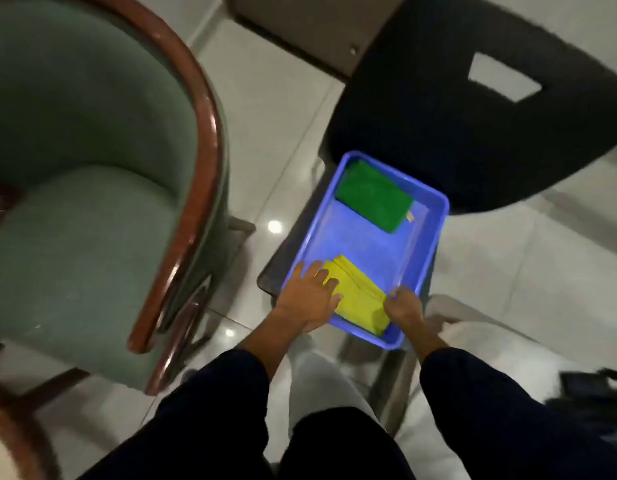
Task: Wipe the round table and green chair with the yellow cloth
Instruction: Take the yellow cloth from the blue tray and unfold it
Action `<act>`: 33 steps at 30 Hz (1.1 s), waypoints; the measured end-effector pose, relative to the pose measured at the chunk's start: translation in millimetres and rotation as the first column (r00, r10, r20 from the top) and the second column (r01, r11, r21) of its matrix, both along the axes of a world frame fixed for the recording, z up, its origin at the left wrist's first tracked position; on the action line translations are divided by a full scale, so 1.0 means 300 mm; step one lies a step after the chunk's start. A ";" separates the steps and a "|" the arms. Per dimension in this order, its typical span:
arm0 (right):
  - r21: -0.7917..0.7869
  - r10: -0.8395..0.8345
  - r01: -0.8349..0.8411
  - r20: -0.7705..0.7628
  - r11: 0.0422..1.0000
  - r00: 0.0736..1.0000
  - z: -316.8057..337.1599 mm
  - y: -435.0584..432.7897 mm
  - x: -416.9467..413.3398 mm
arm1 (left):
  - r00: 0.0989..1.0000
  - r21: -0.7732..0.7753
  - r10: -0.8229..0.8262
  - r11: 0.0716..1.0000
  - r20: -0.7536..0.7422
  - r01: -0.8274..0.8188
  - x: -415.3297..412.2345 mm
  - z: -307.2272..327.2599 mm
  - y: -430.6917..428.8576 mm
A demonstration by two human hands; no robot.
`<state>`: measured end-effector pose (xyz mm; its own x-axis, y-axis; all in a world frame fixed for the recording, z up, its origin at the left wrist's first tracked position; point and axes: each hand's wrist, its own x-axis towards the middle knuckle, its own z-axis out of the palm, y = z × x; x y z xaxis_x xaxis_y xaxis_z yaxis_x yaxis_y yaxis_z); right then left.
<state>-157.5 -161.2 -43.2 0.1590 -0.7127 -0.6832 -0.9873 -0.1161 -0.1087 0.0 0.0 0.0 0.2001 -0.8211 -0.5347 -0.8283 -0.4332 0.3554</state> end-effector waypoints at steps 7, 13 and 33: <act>0.112 0.253 -0.244 -0.069 0.963 0.965 -0.145 0.021 -0.002 | 0.966 -0.054 -0.237 0.968 0.101 0.243 -0.104 -0.119 0.037; 0.118 0.498 -0.485 -0.273 0.866 0.823 -0.138 -0.004 0.072 | 0.999 -0.158 -0.054 0.986 -0.009 0.052 0.012 -0.071 0.076; -0.567 0.852 -0.757 0.523 0.324 -0.028 0.934 0.592 0.761 | 0.722 -0.730 0.684 0.442 -0.101 -0.521 0.387 0.446 0.619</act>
<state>70.7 16.3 237.0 0.9811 0.1860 0.0531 0.1862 -0.8337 -0.5199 116.0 185.8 133.7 0.8156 -0.5362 0.2173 -0.5338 -0.5526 0.6401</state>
